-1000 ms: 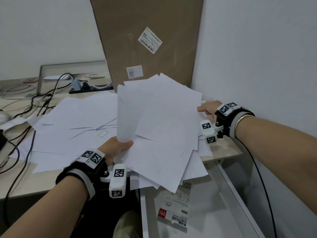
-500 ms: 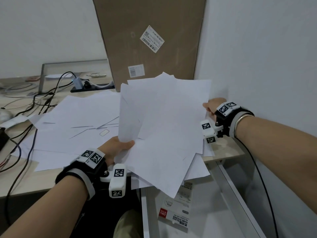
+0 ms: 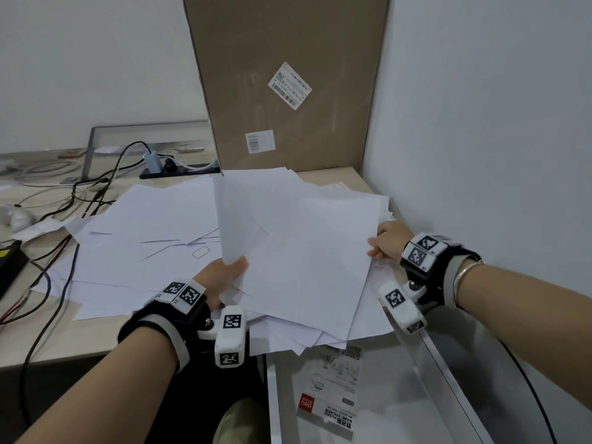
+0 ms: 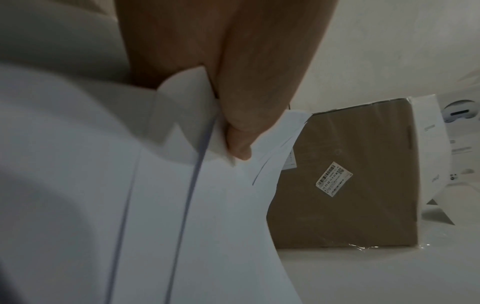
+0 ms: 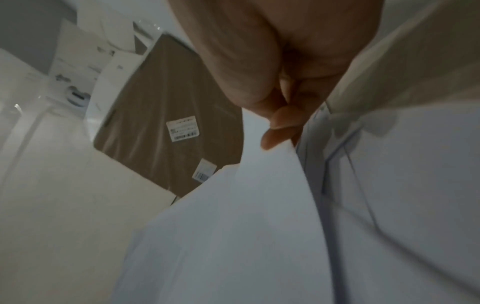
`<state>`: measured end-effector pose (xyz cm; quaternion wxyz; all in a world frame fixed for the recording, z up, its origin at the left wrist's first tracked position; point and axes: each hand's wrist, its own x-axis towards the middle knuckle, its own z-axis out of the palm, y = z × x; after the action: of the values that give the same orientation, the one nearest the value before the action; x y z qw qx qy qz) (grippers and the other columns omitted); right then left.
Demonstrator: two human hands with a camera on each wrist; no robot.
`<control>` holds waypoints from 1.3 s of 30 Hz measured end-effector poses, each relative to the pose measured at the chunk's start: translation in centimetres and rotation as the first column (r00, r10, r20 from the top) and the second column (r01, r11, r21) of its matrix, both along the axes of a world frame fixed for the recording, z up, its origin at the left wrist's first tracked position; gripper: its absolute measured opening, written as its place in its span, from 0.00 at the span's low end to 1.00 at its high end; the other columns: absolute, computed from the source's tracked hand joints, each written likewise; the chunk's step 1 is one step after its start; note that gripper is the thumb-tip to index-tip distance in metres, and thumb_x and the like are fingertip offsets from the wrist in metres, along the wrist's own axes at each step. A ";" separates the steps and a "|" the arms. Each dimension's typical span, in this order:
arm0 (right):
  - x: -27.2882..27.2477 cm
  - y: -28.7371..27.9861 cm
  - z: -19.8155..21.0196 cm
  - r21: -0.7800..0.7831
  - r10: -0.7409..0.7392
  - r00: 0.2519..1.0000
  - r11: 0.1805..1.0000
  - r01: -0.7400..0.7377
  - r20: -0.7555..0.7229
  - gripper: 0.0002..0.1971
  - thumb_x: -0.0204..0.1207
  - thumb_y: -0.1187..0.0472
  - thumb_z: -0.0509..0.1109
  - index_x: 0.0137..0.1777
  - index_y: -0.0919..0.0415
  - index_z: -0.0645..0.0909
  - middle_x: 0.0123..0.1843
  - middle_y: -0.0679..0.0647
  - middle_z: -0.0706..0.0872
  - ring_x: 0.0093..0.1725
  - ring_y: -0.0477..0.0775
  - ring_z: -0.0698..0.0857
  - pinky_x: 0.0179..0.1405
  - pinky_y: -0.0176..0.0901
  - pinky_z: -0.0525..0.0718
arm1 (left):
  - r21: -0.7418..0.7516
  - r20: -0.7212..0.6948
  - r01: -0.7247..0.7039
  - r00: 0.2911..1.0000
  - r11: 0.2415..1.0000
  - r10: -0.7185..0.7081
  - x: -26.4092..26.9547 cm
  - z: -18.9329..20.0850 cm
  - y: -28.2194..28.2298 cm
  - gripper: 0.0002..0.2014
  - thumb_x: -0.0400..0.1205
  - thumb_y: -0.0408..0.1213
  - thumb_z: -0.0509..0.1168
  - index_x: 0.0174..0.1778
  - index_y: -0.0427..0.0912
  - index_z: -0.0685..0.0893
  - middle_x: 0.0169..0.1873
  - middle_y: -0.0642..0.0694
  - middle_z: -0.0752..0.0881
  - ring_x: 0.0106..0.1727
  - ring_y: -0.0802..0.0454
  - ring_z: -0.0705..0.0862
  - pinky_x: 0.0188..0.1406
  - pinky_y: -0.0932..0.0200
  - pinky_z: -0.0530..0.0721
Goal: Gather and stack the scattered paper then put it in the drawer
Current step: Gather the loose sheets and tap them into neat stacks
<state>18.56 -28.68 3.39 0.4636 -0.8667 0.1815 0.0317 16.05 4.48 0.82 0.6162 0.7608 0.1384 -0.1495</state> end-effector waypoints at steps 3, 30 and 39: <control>-0.2 1.3 -0.7 -0.010 0.031 0.999 0.999 -0.030 0.036 0.12 0.79 0.72 0.62 0.34 0.61 0.71 0.27 0.57 0.84 0.18 0.40 0.84 0.23 0.39 0.82 | 0.075 -0.019 0.039 0.999 0.996 -0.038 -0.3 0.2 0.2 0.32 0.64 0.64 0.68 0.49 0.38 0.83 0.35 0.40 0.82 0.37 0.43 0.80 0.40 0.52 0.75; 7.1 -0.5 9.6 -0.233 0.010 0.986 0.972 0.030 0.169 0.33 0.74 0.56 0.76 0.77 0.64 0.68 0.71 0.60 0.79 0.62 0.58 0.83 0.54 0.45 0.82 | -0.006 -0.073 0.269 0.960 0.963 -0.269 0.2 0.9 0.0 0.12 0.66 0.36 0.74 0.39 0.35 0.81 0.34 0.39 0.81 0.40 0.45 0.78 0.46 0.50 0.75; 6.0 -2.3 7.8 -0.098 0.039 0.996 0.995 -0.032 0.076 0.06 0.72 0.59 0.77 0.38 0.59 0.83 0.39 0.56 0.85 0.34 0.51 0.79 0.19 0.32 0.71 | -0.005 -0.059 0.265 0.963 0.964 -0.264 0.2 0.7 0.0 0.25 0.60 0.40 0.77 0.51 0.32 0.82 0.44 0.35 0.82 0.46 0.42 0.79 0.50 0.47 0.78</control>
<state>24.61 -30.93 11.18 0.4272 -0.8917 0.1492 -0.0027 16.25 4.51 1.56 0.5851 0.7688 0.0540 -0.2525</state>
